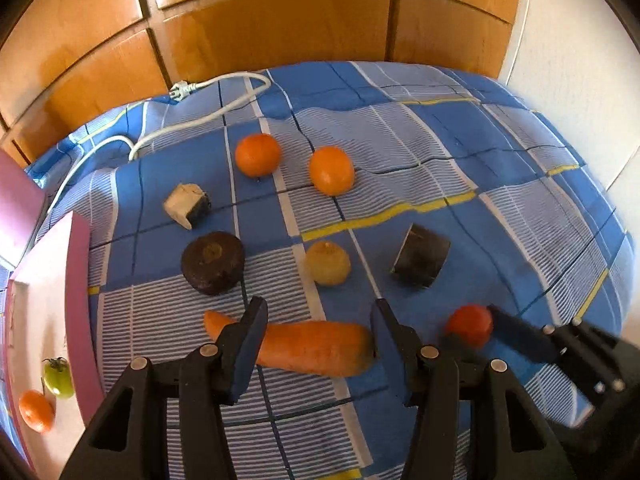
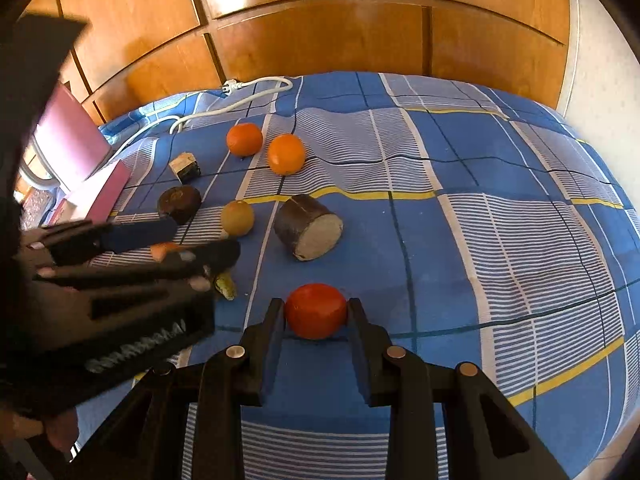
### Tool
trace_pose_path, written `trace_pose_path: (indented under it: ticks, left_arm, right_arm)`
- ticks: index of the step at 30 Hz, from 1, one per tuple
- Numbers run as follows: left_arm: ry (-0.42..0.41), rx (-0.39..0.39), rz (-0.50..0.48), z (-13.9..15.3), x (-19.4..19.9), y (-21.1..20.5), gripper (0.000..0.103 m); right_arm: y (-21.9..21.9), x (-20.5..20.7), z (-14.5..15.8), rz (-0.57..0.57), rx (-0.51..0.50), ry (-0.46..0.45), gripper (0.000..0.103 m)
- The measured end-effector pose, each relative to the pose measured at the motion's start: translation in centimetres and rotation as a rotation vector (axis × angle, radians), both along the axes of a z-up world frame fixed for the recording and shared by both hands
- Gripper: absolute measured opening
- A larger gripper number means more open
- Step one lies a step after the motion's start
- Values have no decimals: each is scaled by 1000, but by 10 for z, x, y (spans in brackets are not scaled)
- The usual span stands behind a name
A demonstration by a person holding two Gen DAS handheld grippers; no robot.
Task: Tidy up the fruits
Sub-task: 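Grasp the carrot by its middle with the left tool while the right tool holds the red tomato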
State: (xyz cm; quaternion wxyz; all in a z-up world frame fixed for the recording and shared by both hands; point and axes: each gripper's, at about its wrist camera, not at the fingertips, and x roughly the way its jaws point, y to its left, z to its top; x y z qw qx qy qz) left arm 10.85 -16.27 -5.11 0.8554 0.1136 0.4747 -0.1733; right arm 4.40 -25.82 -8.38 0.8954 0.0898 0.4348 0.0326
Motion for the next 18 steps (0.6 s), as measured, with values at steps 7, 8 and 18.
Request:
trace_pose_path:
  ticks: [7, 8, 18]
  left_arm:
    - [15, -65, -12, 3, -13, 19, 55]
    - [19, -77, -10, 4, -16, 23, 55]
    - [101, -183, 53, 0, -36, 63, 68]
  right_arm:
    - [1, 0, 0, 14, 7, 3, 31]
    - [3, 0, 0, 22, 7, 5, 31]
    - [26, -8, 0, 99, -20, 5, 31]
